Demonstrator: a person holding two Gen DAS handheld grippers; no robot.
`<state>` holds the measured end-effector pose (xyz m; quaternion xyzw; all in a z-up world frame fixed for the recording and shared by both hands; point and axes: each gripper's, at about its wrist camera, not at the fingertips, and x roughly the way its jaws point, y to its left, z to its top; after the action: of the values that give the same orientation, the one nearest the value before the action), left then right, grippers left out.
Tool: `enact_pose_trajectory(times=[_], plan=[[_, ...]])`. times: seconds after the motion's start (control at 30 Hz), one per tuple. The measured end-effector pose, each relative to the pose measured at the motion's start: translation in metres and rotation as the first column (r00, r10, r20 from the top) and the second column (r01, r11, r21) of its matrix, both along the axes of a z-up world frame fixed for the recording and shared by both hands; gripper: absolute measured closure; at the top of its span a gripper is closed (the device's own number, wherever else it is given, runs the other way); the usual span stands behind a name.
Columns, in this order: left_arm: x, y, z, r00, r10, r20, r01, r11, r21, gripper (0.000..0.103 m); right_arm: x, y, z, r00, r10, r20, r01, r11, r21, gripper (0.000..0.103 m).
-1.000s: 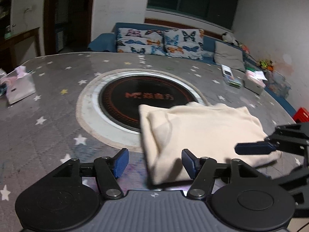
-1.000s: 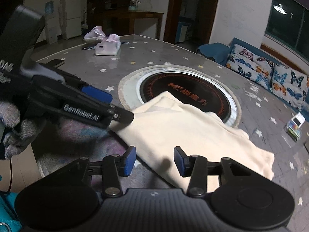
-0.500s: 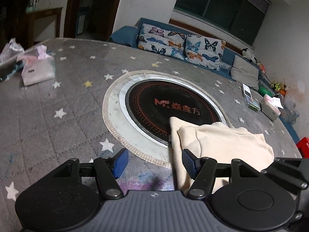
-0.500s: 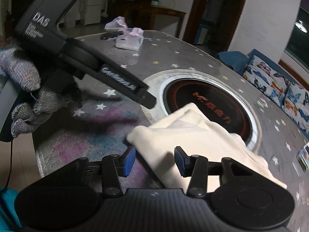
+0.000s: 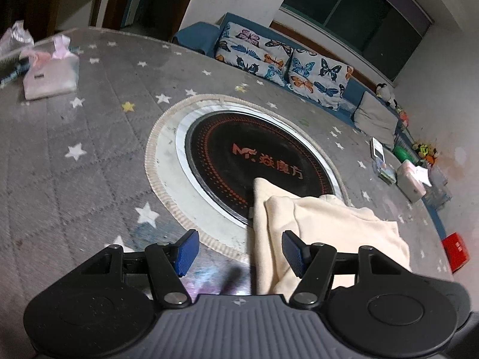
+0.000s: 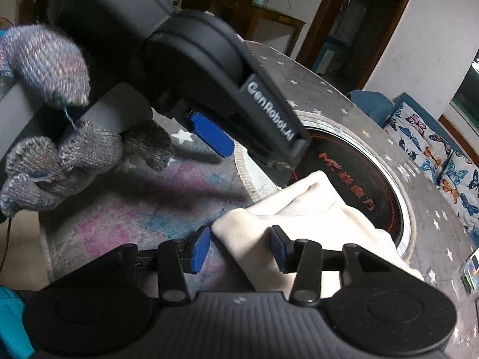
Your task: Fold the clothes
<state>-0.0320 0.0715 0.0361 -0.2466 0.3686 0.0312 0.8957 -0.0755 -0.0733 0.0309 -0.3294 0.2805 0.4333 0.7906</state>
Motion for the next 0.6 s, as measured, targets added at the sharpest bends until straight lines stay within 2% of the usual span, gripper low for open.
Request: enact_pose_trajectory(times=[0.13,0.2,0.27,0.4,0.6], plan=[[0.004,0.0,-0.003,1.0,0.003,-0.007,-0.003,0.997,-0.072,0.038,0.003,0.0,-0.001,1.0,-0.02,0.001,0.02,1.0,0.007,0.072],[0.006,-0.001,-0.004,1.0,0.004,-0.01,-0.005,0.994,-0.108,0.038,0.008,-0.002,0.002,0.999,-0.041,-0.005,0.041,0.999,0.029,0.084],[0.008,-0.001,-0.005,1.0,0.005,-0.014,-0.007,0.99,-0.144,0.038,0.015,-0.007,0.006,0.997,-0.06,-0.042,0.062,0.996,0.065,0.088],[0.013,-0.001,-0.009,0.999,0.017,-0.029,-0.023,0.976,-0.218,0.038,0.026,-0.021,0.015,0.991,-0.087,-0.105,0.102,0.985,0.139,0.09],[0.02,0.0,-0.018,0.998,0.04,-0.056,-0.056,0.948,-0.314,0.039,0.033,-0.04,0.028,0.984,-0.105,-0.144,0.136,0.965,0.224,0.091]])
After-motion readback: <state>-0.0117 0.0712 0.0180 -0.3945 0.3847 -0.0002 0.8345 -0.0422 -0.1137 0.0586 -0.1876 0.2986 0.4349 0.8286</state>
